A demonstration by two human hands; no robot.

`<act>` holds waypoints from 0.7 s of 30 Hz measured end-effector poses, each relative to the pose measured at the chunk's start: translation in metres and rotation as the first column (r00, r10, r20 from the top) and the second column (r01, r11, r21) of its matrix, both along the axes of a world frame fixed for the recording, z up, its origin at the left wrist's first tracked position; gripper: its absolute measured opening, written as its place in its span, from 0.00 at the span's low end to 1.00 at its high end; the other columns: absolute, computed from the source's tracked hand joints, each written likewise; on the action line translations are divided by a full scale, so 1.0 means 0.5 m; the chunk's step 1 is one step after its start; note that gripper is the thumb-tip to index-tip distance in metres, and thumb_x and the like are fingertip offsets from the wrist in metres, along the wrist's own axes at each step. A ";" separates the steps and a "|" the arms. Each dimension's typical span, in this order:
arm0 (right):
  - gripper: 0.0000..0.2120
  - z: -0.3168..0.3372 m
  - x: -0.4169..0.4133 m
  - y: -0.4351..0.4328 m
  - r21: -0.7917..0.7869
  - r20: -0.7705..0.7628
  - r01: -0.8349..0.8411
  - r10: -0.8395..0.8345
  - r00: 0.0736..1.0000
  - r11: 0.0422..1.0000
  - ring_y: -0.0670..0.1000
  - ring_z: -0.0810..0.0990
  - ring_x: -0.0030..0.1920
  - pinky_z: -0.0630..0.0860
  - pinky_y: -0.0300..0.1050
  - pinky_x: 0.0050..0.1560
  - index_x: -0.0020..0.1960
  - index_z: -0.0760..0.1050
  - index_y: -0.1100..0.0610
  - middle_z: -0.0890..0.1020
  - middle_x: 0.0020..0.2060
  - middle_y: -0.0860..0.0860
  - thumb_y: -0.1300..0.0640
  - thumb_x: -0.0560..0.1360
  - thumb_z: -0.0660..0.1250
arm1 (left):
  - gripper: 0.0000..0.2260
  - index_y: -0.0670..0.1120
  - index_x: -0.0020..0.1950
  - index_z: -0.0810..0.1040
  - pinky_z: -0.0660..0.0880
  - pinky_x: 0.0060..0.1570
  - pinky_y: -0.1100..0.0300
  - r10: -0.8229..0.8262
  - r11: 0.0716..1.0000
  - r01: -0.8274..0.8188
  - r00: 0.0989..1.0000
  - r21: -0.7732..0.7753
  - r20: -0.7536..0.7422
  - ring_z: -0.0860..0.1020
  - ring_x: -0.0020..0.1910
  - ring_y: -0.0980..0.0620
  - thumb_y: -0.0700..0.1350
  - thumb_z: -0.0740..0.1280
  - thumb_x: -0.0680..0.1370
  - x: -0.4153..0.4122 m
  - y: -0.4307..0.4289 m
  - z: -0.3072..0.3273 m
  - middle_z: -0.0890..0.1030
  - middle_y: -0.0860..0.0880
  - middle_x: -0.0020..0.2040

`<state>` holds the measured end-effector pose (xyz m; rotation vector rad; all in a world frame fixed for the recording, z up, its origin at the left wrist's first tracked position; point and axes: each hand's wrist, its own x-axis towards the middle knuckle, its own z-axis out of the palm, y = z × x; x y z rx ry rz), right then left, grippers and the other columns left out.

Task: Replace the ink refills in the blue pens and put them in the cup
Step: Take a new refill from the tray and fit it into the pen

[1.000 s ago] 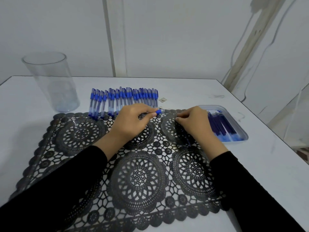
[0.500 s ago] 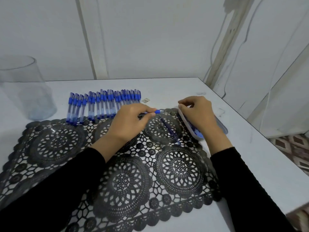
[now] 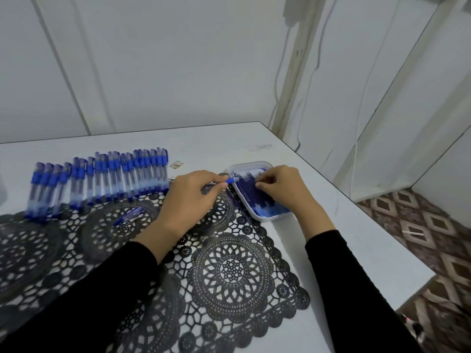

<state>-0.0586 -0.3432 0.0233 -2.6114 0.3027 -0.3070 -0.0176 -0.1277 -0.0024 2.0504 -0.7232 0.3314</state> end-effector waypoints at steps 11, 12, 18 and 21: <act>0.05 -0.010 0.014 0.010 -0.034 0.002 0.021 -0.021 1.000 0.999 0.51 0.80 0.47 0.75 0.43 0.51 0.49 0.84 0.57 0.85 0.46 0.52 0.58 0.75 0.70 | 0.08 0.52 0.56 0.85 0.75 0.50 0.70 0.011 0.999 -0.012 0.999 -0.038 -0.037 0.79 0.48 0.65 0.47 0.72 0.77 -0.008 0.009 -0.005 0.83 0.62 0.48; 0.05 -0.010 0.014 0.011 -0.038 0.001 0.017 -0.017 1.000 0.999 0.49 0.79 0.46 0.74 0.41 0.49 0.48 0.84 0.56 0.85 0.45 0.51 0.58 0.75 0.70 | 0.08 0.52 0.56 0.85 0.76 0.48 0.69 0.018 0.998 -0.020 0.999 -0.051 -0.048 0.79 0.46 0.65 0.47 0.72 0.77 -0.008 0.011 -0.004 0.83 0.62 0.47; 0.05 -0.007 0.012 0.019 -0.028 -0.020 -0.005 0.004 1.000 1.000 0.48 0.78 0.44 0.70 0.37 0.46 0.49 0.83 0.56 0.84 0.46 0.52 0.61 0.75 0.69 | 0.07 0.51 0.54 0.86 0.79 0.47 0.60 0.029 0.995 -0.037 0.997 -0.095 -0.077 0.80 0.44 0.61 0.46 0.73 0.77 -0.005 0.014 -0.005 0.83 0.62 0.45; 0.07 -0.008 0.011 0.015 -0.014 -0.019 0.015 -0.015 1.000 1.000 0.48 0.78 0.46 0.68 0.35 0.47 0.50 0.84 0.56 0.84 0.48 0.52 0.62 0.75 0.68 | 0.08 0.52 0.55 0.85 0.79 0.46 0.59 0.020 0.995 -0.027 0.997 -0.098 -0.077 0.80 0.43 0.60 0.46 0.73 0.77 -0.005 0.014 -0.007 0.83 0.61 0.45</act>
